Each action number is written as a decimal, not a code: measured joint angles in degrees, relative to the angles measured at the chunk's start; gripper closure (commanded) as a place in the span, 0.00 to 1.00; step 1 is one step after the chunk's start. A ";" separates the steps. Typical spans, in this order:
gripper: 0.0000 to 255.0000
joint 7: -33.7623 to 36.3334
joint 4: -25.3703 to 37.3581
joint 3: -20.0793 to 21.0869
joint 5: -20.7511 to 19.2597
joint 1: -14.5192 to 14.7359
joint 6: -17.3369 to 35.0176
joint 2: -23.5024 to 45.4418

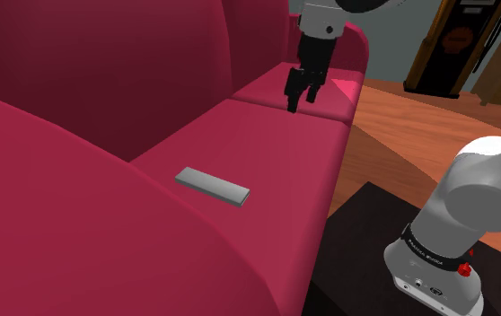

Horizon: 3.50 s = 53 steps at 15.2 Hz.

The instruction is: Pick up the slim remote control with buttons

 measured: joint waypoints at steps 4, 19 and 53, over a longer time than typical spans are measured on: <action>0.00 3.60 1.58 3.98 0.75 1.17 3.88 5.89; 0.00 20.48 15.23 16.92 -6.42 4.76 15.52 34.53; 1.00 24.91 22.75 18.33 -10.22 6.68 13.90 41.95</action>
